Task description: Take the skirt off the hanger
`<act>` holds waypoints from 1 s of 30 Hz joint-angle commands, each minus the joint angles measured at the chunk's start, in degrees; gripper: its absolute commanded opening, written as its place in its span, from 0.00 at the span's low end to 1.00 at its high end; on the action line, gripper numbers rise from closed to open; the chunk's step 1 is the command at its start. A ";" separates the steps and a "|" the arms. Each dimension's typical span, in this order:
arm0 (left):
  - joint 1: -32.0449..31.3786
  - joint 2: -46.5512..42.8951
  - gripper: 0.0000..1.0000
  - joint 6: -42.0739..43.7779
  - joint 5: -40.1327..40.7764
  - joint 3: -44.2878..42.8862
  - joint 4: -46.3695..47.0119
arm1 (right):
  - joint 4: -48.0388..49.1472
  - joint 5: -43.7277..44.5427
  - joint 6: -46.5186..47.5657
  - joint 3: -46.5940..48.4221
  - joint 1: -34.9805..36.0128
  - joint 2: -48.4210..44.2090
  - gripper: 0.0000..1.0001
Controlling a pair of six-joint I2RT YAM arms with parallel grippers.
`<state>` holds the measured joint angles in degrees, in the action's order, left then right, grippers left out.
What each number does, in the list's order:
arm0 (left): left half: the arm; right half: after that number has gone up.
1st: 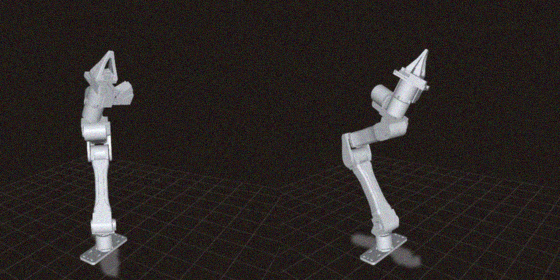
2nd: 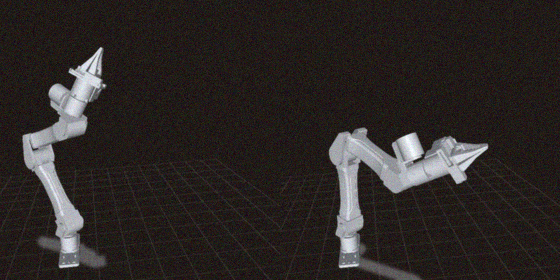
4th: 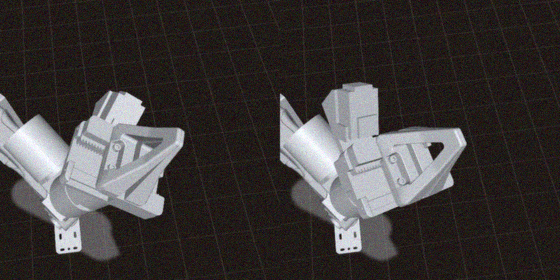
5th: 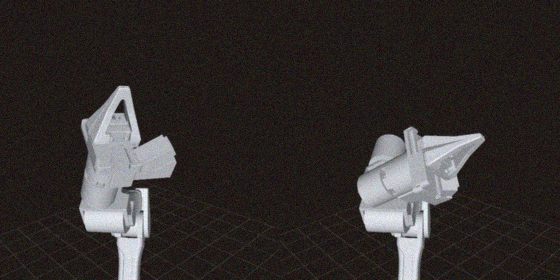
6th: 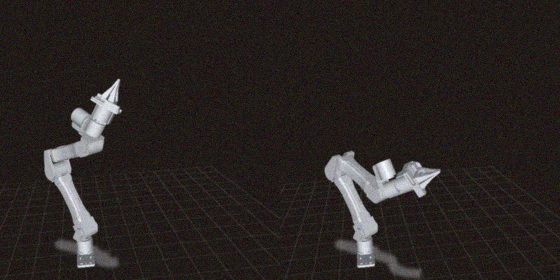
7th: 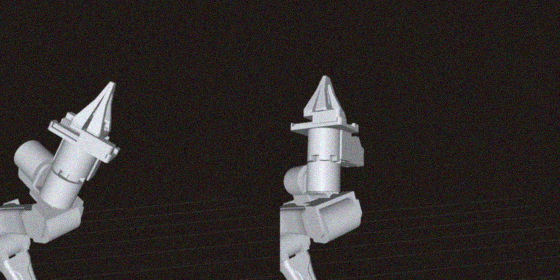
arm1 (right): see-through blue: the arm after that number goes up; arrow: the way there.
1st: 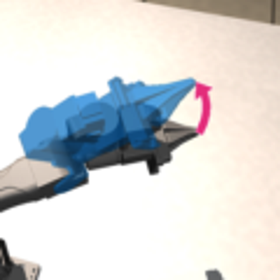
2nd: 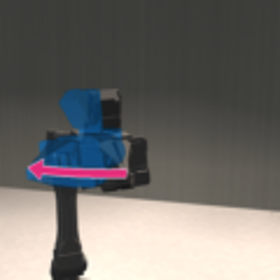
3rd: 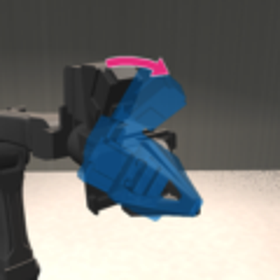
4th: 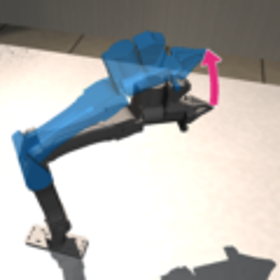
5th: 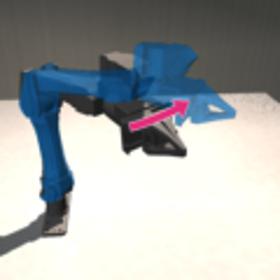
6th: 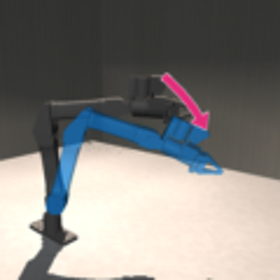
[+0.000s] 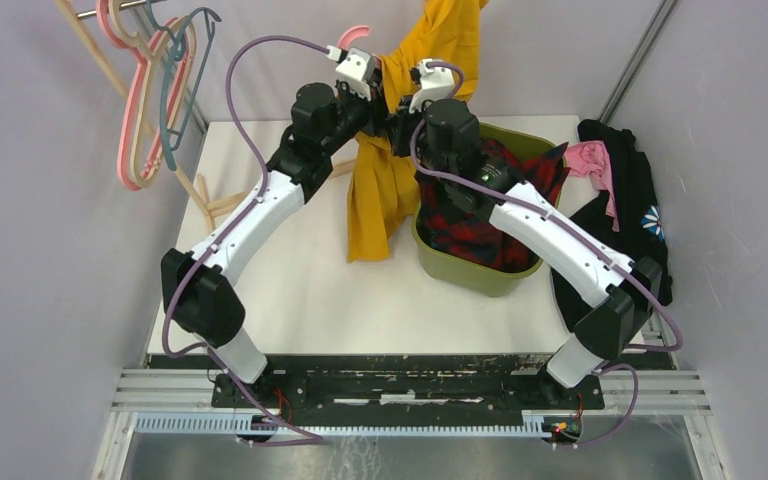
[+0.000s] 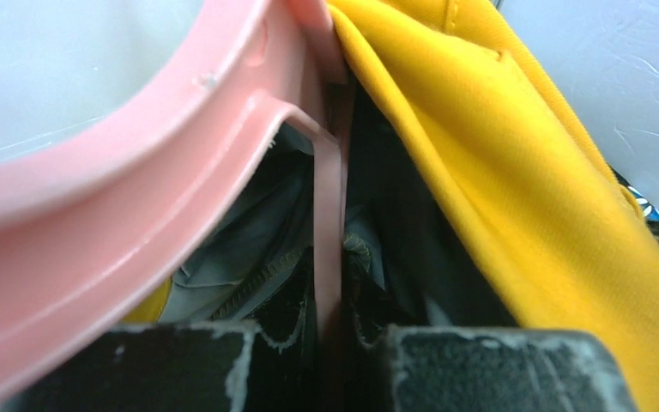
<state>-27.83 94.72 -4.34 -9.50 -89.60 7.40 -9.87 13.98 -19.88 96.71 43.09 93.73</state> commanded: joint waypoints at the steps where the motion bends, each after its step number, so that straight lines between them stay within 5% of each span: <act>1: 2.15 -7.01 0.03 0.70 4.76 -11.37 8.25 | -4.33 -1.79 2.99 -3.31 2.17 -2.72 0.01; 11: 2.27 -14.69 0.03 11.19 10.98 -8.15 4.21 | -3.07 -1.11 4.35 -3.44 2.04 -1.79 0.01; 20: 2.23 -15.83 0.03 10.71 7.50 -4.11 -0.01 | -4.08 9.67 14.28 0.48 -0.10 -0.39 0.01; 30: 2.20 -22.45 0.03 12.47 4.38 11.01 -11.84 | -3.93 9.87 15.16 5.65 -3.70 2.42 0.01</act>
<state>-26.11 79.02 4.80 -3.38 -81.17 -5.43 -13.76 21.21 -6.11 98.78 40.10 95.77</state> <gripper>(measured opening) 0.128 0.051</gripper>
